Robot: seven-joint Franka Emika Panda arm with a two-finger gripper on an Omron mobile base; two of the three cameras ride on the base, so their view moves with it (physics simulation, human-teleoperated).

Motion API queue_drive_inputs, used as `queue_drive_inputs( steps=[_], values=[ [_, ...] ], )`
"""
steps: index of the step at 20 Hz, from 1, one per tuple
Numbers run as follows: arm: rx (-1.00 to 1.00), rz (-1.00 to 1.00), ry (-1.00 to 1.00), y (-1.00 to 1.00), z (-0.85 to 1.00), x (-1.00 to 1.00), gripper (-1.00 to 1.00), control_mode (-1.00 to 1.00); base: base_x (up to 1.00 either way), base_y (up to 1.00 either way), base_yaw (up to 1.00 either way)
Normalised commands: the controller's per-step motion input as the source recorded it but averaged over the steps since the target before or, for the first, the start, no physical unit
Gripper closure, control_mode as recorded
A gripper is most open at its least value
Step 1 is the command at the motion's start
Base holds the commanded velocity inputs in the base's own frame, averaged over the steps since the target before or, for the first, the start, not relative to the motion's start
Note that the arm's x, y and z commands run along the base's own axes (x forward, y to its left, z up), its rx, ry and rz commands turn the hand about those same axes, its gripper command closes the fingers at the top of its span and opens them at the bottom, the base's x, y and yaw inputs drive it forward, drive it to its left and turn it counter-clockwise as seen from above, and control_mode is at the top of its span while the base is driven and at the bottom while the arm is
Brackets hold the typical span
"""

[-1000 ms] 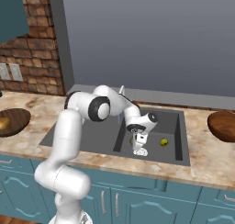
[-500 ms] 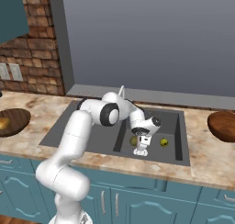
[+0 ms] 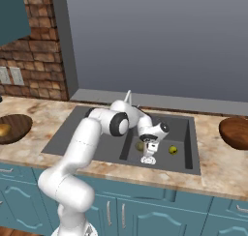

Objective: Pick the potatos from the sink and place them in one bowl. Place the pear in the other bowl. Then turn off the sink faucet.

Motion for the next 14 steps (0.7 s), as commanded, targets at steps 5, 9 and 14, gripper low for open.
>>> queue_drive_inputs(
  steps=[5, 9, 14],
  values=[
    [0.00, -0.01, 0.00, 0.23, 0.06, -0.05, 1.00, -1.00, 0.00, 0.00, 0.00],
    [0.00, -0.01, -0.05, -0.16, 0.53, -0.19, 1.00, -1.00, 0.00, 0.00, 0.00],
    [0.00, 0.00, -0.07, -0.28, 0.72, -0.22, 1.00, -1.00, 0.00, 0.00, 0.00]
  ],
)
